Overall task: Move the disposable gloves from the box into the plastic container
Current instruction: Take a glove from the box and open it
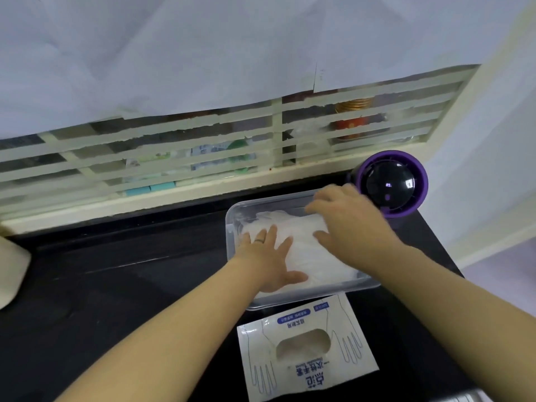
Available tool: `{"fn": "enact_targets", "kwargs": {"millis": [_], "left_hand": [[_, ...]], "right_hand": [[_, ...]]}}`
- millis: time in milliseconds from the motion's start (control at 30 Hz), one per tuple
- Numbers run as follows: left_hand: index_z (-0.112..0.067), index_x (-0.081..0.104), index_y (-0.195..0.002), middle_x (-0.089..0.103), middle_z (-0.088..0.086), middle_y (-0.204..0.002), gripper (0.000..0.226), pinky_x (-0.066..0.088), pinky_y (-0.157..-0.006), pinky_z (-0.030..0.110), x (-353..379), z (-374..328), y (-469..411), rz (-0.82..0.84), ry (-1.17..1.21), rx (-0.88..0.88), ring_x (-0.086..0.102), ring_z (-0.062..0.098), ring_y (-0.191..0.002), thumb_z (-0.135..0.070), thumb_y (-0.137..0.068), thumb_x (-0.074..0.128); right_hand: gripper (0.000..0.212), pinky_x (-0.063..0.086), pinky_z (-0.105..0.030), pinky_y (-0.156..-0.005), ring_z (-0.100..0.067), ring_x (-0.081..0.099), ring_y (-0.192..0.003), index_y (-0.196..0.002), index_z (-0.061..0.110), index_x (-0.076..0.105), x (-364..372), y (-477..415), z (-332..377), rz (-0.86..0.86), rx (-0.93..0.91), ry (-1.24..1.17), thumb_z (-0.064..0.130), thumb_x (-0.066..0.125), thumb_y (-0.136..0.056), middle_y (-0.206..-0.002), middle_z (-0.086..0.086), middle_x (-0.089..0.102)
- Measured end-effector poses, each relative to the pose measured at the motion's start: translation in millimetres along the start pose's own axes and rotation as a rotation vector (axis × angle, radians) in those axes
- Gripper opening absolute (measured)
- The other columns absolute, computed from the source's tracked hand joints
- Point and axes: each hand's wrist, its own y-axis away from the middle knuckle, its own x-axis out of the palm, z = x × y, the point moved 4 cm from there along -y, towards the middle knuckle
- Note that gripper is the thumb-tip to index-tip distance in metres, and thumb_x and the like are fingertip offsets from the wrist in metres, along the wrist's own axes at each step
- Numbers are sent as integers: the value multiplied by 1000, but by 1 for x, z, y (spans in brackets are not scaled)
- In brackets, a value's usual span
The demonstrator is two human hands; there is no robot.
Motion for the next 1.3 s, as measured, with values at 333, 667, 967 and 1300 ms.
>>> {"fn": "enact_targets", "kwargs": {"millis": [333, 667, 967, 1300], "left_hand": [[-21, -26, -150, -28, 13, -157, 85, -10, -118, 53, 28, 3, -29, 78, -81, -73, -20, 32, -147, -51, -100, 35], [-17, -14, -154, -12, 14, -162, 78, -6, -118, 52, 23, 3, -33, 98, -99, -32, -7, 34, -149, -46, -101, 36], [-30, 43, -142, 48, -12, -141, 41, 51, -87, 30, -28, 15, 66, -610, 104, 254, 58, 12, -112, -30, -101, 42], [-25, 47, -140, 47, 3, -143, 58, 45, -102, 39, 87, -6, 92, -508, 0, 512, 49, 22, -126, -52, -89, 55]], "right_hand": [[98, 17, -55, -116, -34, -12, -146, -153, 25, -8, 108, -18, -2, 610, 19, -56, 40, 64, -88, -158, -9, -23], [102, 15, -49, -117, -31, -8, -147, -153, 25, -7, 109, -23, -11, 624, 42, -164, 42, 67, -85, -160, -6, -16], [21, 43, -9, -77, 4, 52, -78, -113, 25, 66, 13, 52, 17, 270, -332, -334, 29, 56, -95, -96, 16, 60], [33, 35, -36, -63, -33, 60, -91, -134, 21, 47, 120, 79, 52, 394, -700, 190, 25, 42, -101, -114, -12, 53]]}}
